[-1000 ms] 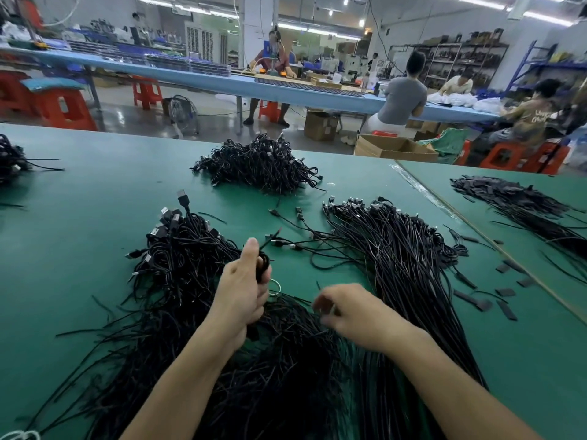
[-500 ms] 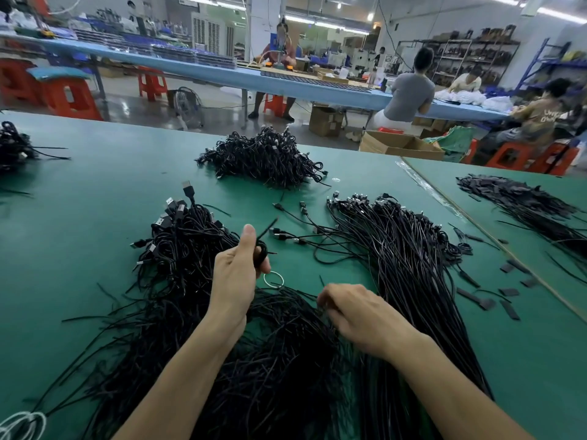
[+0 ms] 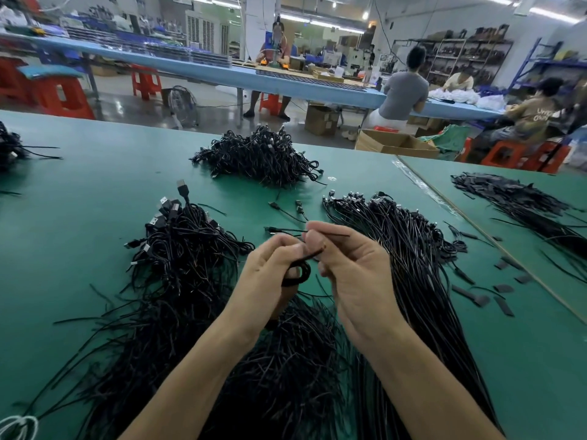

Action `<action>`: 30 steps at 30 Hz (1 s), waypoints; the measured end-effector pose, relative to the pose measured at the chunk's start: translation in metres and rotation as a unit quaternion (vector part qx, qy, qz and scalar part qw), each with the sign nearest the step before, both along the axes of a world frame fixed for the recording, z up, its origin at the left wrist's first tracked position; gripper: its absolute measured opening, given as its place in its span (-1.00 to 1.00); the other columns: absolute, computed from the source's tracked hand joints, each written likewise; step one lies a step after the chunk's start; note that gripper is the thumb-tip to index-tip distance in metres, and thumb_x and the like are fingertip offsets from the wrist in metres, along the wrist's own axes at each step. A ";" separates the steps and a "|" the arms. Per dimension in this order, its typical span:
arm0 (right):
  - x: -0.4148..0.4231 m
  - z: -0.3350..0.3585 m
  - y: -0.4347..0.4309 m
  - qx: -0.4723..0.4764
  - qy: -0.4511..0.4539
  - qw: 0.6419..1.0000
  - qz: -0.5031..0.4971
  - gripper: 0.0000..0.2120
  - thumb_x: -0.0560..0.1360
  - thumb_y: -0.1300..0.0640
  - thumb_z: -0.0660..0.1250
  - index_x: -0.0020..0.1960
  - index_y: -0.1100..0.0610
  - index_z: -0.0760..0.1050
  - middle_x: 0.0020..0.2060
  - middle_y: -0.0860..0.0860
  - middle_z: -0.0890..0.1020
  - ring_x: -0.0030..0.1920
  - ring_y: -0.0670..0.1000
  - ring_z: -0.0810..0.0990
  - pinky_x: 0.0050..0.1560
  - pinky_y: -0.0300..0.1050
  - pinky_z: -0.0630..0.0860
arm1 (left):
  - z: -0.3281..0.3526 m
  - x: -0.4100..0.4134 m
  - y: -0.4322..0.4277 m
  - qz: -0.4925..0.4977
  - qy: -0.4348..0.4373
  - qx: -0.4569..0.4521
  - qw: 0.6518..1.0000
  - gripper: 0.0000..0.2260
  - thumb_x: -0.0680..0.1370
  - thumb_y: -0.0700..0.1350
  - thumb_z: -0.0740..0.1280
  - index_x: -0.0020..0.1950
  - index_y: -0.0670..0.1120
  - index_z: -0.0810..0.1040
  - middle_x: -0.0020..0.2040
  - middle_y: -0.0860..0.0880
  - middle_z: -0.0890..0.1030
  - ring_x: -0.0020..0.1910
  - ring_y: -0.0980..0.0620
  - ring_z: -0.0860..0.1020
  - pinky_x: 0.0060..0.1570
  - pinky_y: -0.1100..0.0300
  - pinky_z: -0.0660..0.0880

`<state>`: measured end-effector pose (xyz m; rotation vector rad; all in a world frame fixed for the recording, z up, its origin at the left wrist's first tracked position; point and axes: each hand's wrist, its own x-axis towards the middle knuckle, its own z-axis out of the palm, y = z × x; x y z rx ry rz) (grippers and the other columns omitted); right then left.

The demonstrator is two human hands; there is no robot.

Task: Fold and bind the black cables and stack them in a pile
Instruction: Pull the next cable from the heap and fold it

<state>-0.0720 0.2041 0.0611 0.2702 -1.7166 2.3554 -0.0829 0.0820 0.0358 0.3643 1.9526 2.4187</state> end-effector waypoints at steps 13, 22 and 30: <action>0.012 -0.006 -0.007 0.291 0.101 0.941 -0.140 -0.84 0.42 0.20 0.54 -0.13 -0.06 0.68 -0.26 -0.09 0.68 -0.21 -0.06 0.64 -0.17 -0.23 0.53 | 0.000 -0.003 -0.005 0.020 0.016 0.099 0.995 -0.50 0.66 0.20 0.04 0.02 0.00 0.72 -0.59 0.08 0.27 -0.64 0.13 0.13 -0.54 0.36 0.15; 0.024 0.000 0.008 0.624 0.381 0.660 -0.177 -0.94 0.52 0.20 0.43 -0.08 0.17 0.67 -0.19 0.02 0.61 -0.14 0.04 0.57 -0.14 -0.02 0.56 | -0.002 -0.003 0.001 0.044 -0.021 0.067 0.997 -0.42 0.67 0.20 0.11 -0.45 -0.06 0.50 -0.53 0.01 0.33 -0.59 0.08 0.19 -0.55 0.30 0.17; 0.009 0.029 0.024 0.659 0.357 0.662 0.015 -0.97 0.50 0.20 0.44 -0.10 0.15 0.66 -0.12 0.02 0.65 -0.07 0.07 0.60 -0.01 0.06 0.55 | -0.004 0.001 -0.001 -0.138 -0.198 -0.006 0.970 -0.43 0.52 0.40 0.14 -0.52 0.02 0.29 -0.53 0.06 0.17 -0.59 0.12 0.09 -0.59 0.38 0.08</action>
